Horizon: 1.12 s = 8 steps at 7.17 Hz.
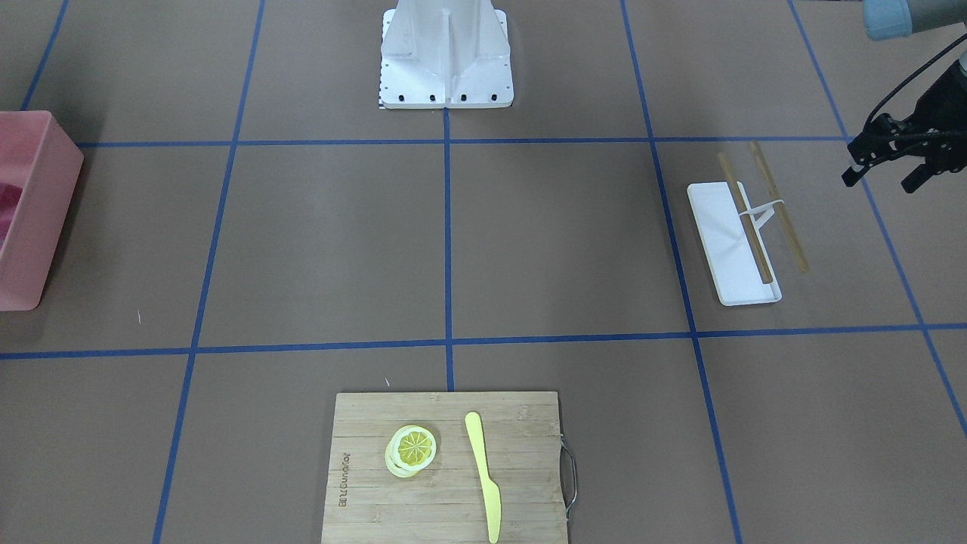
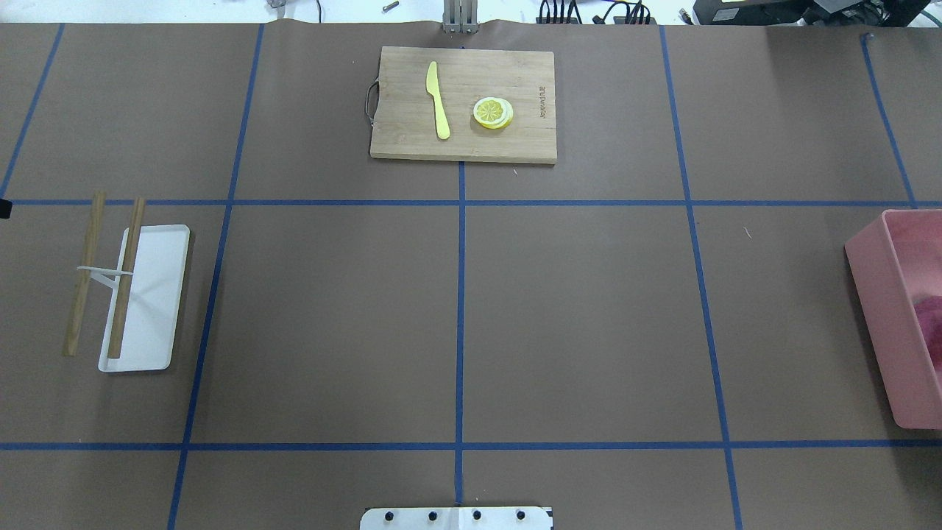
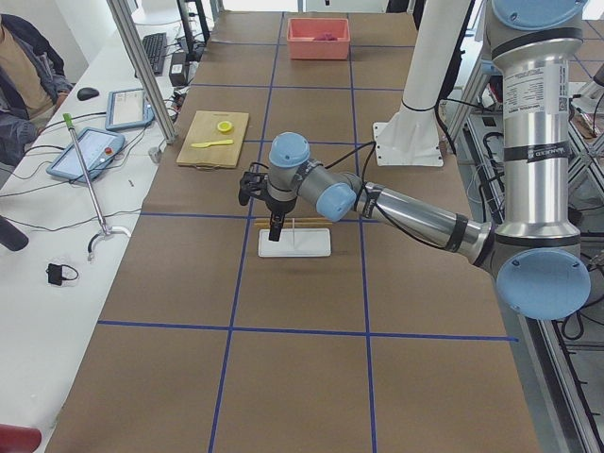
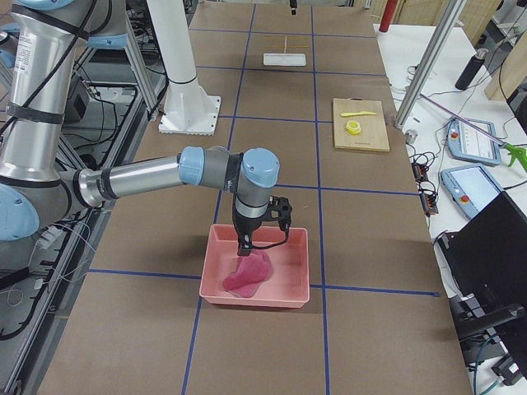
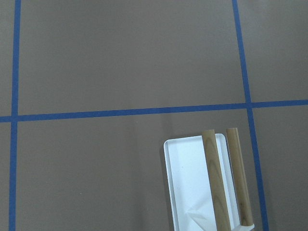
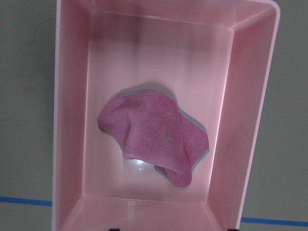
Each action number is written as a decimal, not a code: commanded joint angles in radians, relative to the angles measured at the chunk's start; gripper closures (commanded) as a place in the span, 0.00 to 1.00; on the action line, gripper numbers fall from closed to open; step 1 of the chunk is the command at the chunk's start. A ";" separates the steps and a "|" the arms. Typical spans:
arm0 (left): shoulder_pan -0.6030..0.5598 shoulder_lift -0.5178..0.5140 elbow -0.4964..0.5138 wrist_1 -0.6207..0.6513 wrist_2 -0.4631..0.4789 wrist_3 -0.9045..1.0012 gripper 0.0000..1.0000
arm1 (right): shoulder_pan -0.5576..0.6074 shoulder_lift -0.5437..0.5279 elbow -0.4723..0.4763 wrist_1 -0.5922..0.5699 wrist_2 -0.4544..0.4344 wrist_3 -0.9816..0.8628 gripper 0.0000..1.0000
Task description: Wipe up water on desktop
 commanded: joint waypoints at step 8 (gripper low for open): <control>-0.269 0.024 0.188 0.198 -0.035 0.489 0.02 | 0.040 0.037 -0.163 0.225 0.038 0.037 0.00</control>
